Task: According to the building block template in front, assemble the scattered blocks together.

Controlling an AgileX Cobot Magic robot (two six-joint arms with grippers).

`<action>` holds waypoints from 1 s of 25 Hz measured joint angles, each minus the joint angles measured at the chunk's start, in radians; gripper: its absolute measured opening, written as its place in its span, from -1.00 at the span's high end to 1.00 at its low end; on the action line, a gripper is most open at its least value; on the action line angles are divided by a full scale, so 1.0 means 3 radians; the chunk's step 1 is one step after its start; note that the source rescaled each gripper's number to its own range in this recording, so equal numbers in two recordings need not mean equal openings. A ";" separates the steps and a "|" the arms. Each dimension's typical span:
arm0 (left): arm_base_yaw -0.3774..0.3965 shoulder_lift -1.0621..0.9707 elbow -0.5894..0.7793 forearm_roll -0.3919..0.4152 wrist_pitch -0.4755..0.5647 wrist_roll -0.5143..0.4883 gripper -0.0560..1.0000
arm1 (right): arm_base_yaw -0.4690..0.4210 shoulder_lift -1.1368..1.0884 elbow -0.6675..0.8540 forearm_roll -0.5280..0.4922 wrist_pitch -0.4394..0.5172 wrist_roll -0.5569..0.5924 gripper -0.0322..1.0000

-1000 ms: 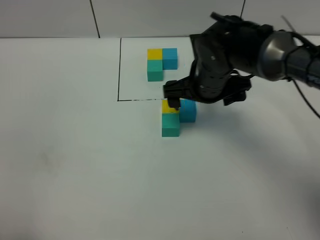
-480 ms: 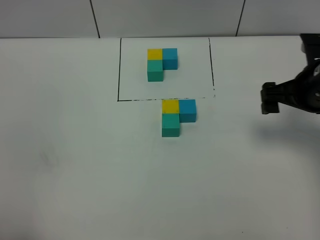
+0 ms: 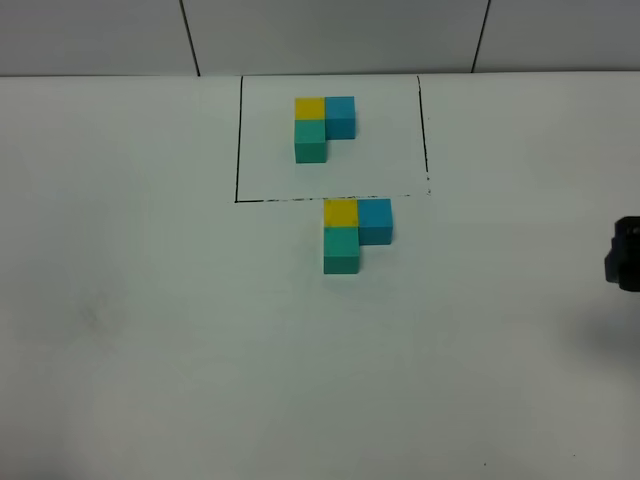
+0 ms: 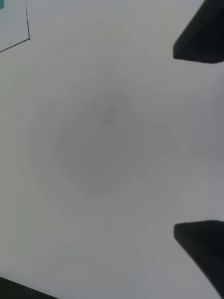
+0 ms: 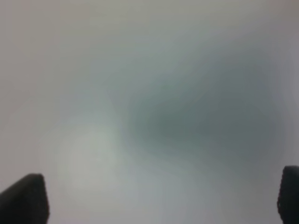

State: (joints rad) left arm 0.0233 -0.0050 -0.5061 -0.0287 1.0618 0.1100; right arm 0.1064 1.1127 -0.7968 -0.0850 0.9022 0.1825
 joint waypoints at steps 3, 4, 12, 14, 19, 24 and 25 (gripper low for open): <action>0.0000 0.0000 0.0000 0.0000 0.0000 0.0000 -0.28 | -0.0004 -0.0412 0.0084 0.0003 0.0158 -0.0005 -1.00; 0.0000 0.0000 0.0000 0.0000 0.0000 0.0000 -0.28 | -0.0004 -0.0539 0.0116 0.0003 0.0195 -0.0008 -1.00; 0.0000 0.0000 0.0000 0.0000 0.0000 0.0000 -0.28 | -0.0004 -0.1619 0.0504 0.0006 0.0483 -0.0070 -1.00; 0.0000 0.0000 0.0000 0.0000 0.0000 0.0000 -0.28 | -0.0004 -0.1872 0.0598 0.0006 0.0496 -0.0084 -1.00; 0.0000 0.0000 0.0000 0.0000 0.0000 0.0000 -0.28 | -0.0004 -0.2396 0.0808 0.0028 0.0504 -0.0198 -1.00; 0.0000 0.0000 0.0000 0.0000 0.0000 0.0000 -0.28 | -0.0004 -0.2737 0.0940 0.0102 0.0547 -0.0272 -1.00; 0.0000 0.0000 0.0000 0.0000 0.0000 0.0000 -0.28 | -0.0004 -0.2792 0.0940 0.0111 0.0542 -0.0272 -1.00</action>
State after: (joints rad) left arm 0.0233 -0.0050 -0.5061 -0.0287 1.0618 0.1100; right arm 0.1053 0.2749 -0.5148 -0.0515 1.0648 0.1009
